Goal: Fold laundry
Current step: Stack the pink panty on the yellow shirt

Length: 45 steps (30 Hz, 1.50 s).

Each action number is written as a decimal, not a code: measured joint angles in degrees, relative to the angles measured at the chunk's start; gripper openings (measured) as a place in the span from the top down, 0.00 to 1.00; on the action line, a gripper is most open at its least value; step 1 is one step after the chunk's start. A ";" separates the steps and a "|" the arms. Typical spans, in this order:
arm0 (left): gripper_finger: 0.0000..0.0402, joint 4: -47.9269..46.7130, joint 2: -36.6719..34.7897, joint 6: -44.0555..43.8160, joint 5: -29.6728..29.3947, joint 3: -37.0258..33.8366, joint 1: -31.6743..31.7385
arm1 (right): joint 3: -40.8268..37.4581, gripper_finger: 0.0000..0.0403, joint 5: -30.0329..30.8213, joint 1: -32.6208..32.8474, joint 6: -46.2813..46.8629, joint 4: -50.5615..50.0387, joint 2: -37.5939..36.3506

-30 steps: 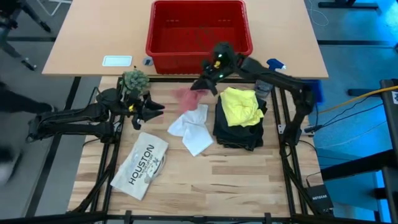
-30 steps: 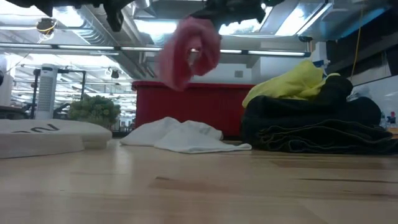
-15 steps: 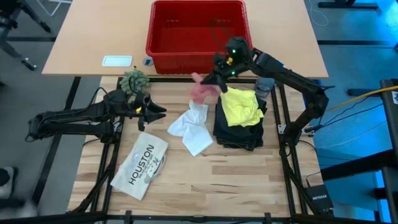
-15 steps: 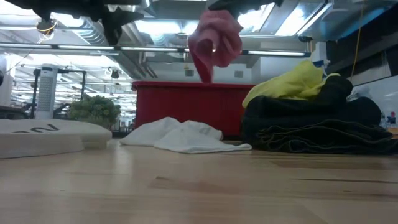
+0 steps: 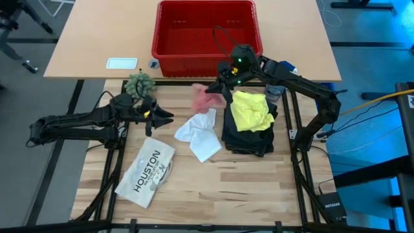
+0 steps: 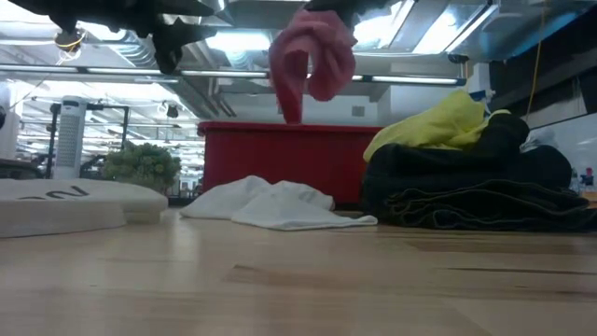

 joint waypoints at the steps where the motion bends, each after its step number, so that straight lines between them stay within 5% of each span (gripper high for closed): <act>1: 0.67 -0.35 0.00 -0.59 0.00 -0.02 0.00 | 0.00 1.00 -0.02 0.00 -0.05 0.48 0.02; 12: 0.67 -4.08 0.00 -3.49 0.01 -0.02 -0.04 | 0.00 1.00 0.85 -0.15 -1.04 1.26 0.02; 27: 0.67 -4.37 0.00 -0.98 -0.39 -0.04 0.00 | 0.00 1.00 10.98 -9.73 -6.99 -22.28 -11.02; 45: 0.67 -4.39 0.00 -0.90 -0.82 -0.04 0.00 | 0.02 1.00 23.08 -10.01 -4.77 -43.18 -27.41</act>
